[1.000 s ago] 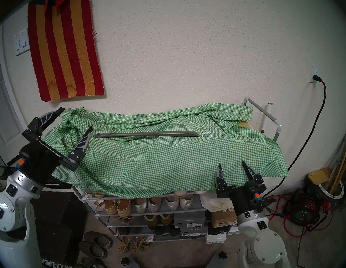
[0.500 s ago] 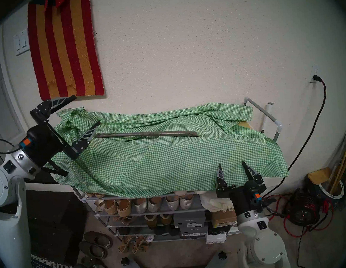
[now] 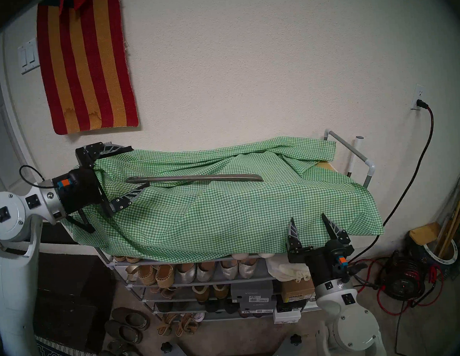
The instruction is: Lift the object off the cloth, cover the shoe rack with the cloth, put the object back
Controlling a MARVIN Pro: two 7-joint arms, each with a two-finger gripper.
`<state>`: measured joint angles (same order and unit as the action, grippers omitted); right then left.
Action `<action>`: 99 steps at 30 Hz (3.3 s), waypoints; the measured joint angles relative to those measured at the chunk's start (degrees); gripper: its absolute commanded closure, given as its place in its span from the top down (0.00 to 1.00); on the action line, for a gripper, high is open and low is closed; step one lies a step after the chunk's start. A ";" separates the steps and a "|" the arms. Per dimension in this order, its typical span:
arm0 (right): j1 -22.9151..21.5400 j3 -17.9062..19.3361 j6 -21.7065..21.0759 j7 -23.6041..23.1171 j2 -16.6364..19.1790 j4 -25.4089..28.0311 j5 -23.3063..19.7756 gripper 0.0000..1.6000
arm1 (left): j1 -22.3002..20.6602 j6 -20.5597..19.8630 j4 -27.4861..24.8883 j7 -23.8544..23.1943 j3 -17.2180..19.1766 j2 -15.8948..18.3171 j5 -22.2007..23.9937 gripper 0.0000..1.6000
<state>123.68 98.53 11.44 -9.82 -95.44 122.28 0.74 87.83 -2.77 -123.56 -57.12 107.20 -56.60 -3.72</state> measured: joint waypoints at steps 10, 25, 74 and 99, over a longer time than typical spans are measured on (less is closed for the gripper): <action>0.00 0.00 0.00 0.00 0.00 0.00 0.00 1.00 | -7.35 1.96 3.62 -1.14 -8.14 6.44 -1.11 1.00; 0.00 0.01 0.00 -0.01 0.00 0.00 0.00 1.00 | -17.36 4.31 7.97 -1.68 -22.73 6.60 -12.93 1.00; 0.00 0.02 0.01 -0.01 0.00 0.00 0.00 1.00 | -30.34 -16.01 6.12 -0.29 -28.20 -3.99 -32.13 0.00; 0.00 0.02 0.01 -0.02 0.00 0.00 0.00 1.00 | -38.75 -23.79 3.69 3.32 -4.76 -2.30 -22.25 0.00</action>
<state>123.68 98.56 11.45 -9.84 -95.44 122.28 0.74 49.08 -26.56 -119.87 -53.80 102.44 -58.91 -25.97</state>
